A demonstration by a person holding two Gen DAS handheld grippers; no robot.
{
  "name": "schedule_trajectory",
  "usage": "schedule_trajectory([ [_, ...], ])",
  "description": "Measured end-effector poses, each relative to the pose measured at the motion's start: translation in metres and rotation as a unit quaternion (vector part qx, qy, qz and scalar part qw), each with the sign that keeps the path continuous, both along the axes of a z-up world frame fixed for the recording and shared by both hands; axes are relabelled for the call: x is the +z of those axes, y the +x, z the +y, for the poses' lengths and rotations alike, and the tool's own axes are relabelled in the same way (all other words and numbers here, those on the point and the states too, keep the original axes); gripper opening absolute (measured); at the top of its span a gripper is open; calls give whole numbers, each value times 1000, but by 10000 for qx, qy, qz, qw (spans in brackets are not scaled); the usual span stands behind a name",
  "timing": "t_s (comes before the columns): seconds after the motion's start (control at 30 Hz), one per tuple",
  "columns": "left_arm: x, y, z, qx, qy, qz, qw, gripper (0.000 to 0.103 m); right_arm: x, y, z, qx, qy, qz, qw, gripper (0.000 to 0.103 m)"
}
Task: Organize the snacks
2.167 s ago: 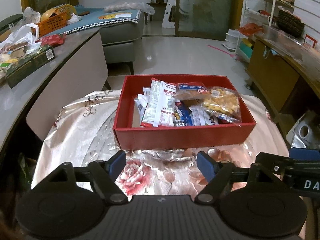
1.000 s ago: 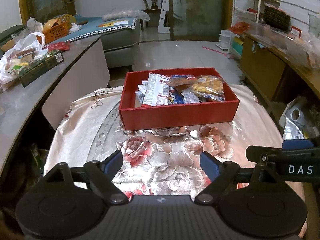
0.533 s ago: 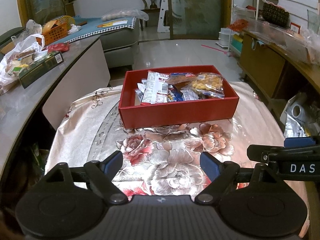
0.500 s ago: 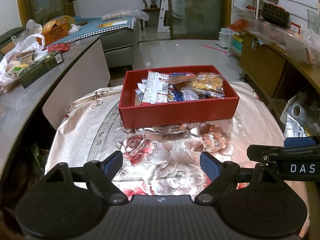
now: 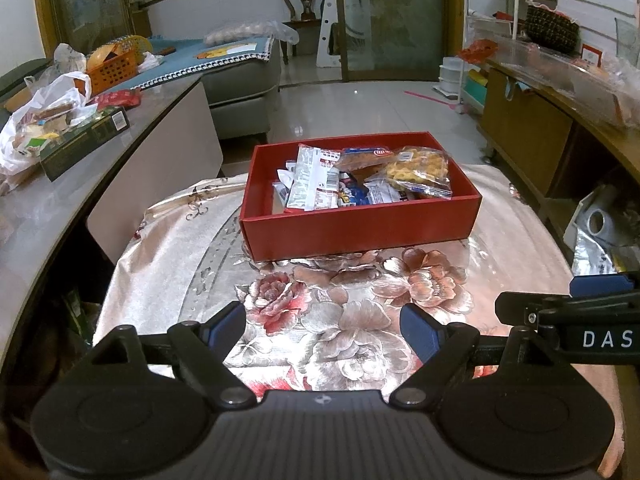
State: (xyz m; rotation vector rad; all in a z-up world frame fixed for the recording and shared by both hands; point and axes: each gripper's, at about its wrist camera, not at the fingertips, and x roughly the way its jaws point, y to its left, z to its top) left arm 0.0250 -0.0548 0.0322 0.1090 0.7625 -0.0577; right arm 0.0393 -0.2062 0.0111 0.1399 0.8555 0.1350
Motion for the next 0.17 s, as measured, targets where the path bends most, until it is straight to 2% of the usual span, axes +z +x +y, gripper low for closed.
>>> schedule_trajectory([
  [0.17,2,0,-1,-13,8,-71,10000,79,1,1,-1,2,23,-16,10000,89],
])
